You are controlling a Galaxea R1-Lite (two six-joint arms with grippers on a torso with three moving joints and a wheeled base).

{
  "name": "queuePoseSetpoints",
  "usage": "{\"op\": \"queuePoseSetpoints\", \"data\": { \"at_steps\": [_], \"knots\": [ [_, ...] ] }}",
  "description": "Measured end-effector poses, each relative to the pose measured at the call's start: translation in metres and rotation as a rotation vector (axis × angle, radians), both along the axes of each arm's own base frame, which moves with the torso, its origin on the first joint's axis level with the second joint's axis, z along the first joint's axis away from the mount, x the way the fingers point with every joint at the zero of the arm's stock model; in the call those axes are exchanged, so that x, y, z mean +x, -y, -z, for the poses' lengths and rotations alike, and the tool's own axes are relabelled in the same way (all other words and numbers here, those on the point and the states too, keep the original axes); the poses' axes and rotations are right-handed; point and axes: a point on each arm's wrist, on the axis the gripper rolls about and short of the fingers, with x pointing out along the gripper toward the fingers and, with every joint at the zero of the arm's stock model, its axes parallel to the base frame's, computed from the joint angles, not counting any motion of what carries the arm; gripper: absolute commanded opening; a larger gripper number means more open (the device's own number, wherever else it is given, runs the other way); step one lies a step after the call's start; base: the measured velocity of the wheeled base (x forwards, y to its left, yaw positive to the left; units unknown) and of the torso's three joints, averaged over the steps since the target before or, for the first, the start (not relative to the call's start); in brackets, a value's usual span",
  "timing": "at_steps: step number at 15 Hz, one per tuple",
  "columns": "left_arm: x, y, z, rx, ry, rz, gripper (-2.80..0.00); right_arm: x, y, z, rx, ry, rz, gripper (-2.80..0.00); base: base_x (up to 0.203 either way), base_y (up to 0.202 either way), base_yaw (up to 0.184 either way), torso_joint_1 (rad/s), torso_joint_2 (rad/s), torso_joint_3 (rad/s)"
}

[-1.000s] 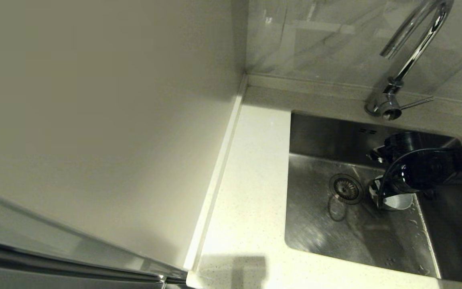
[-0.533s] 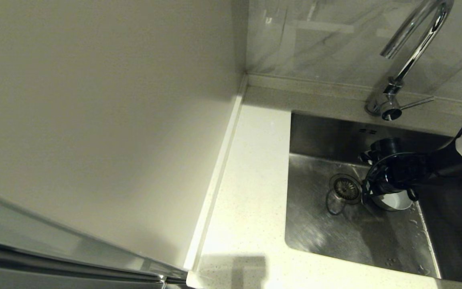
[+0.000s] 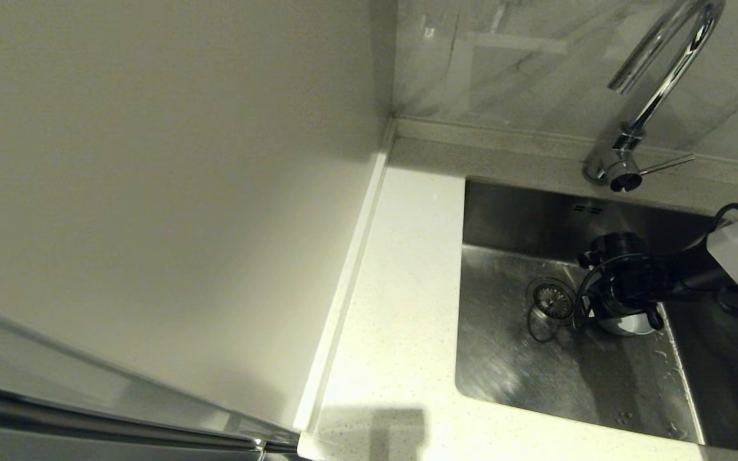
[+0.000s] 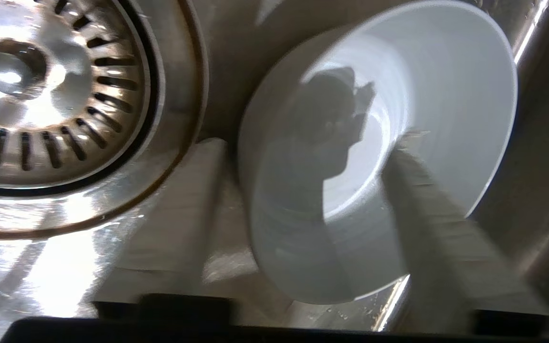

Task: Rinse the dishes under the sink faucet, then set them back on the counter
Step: Put a bowl back to the table from the sink

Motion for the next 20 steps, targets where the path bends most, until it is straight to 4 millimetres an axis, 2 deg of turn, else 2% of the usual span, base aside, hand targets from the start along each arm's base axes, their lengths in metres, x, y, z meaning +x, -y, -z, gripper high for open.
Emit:
{"op": "queuePoseSetpoints", "data": {
  "at_steps": [8,12,15,20],
  "knots": [
    [0.000,0.000,0.000,0.000,0.001,0.000,-2.80,-0.012,0.000,-0.008,0.002,-0.011,0.003,-2.80,0.000,0.000,0.000,0.000,0.00,0.000],
    [0.000,0.000,0.000,0.000,0.000,0.000,-2.80,-0.025,-0.008,-0.028,-0.027,0.004,0.007,-2.80,0.000,0.000,0.000,0.000,0.00,0.000],
    [0.000,0.000,0.000,0.001,0.000,0.000,-2.80,-0.046,-0.025,-0.051,-0.052,0.014,-0.014,-2.80,0.000,0.000,0.000,0.000,0.00,0.000],
    [0.000,0.000,0.000,0.001,0.000,0.000,-2.80,-0.101,-0.045,-0.098,-0.145,0.029,-0.071,-2.80,0.000,0.000,0.000,0.000,0.00,0.000]
  ]
}}
